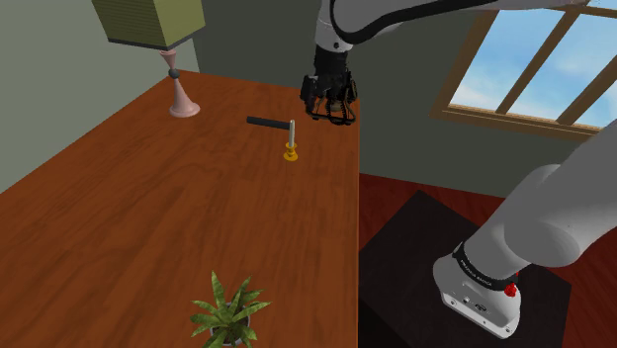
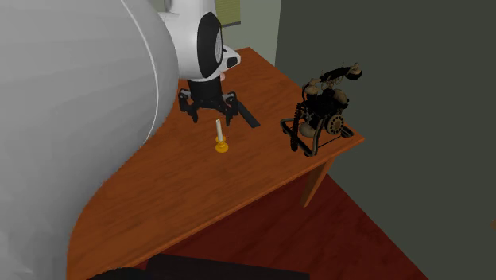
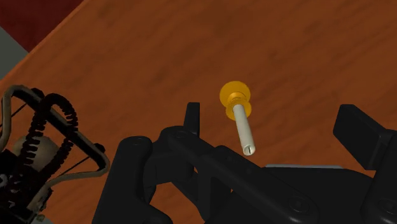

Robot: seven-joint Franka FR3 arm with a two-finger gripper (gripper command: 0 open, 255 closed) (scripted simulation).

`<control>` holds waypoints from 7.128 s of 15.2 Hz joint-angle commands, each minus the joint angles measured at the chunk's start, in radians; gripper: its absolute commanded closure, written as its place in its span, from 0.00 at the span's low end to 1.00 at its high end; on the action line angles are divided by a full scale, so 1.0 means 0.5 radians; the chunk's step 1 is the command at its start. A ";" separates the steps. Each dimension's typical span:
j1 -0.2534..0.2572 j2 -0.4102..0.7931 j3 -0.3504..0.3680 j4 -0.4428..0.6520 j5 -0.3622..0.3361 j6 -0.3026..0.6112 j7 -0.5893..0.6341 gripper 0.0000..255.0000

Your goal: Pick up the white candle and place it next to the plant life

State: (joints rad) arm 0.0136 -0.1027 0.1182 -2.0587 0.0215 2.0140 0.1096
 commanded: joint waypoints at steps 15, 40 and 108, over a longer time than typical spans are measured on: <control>0.031 0.751 0.007 0.428 -0.131 0.277 0.146 0.00; 0.029 0.689 0.010 0.522 -0.120 0.122 0.139 1.00; 0.533 -0.676 0.605 0.087 0.264 -0.750 1.127 1.00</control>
State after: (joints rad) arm 0.2707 -0.4357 0.4016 -2.0097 0.1447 1.6360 0.6462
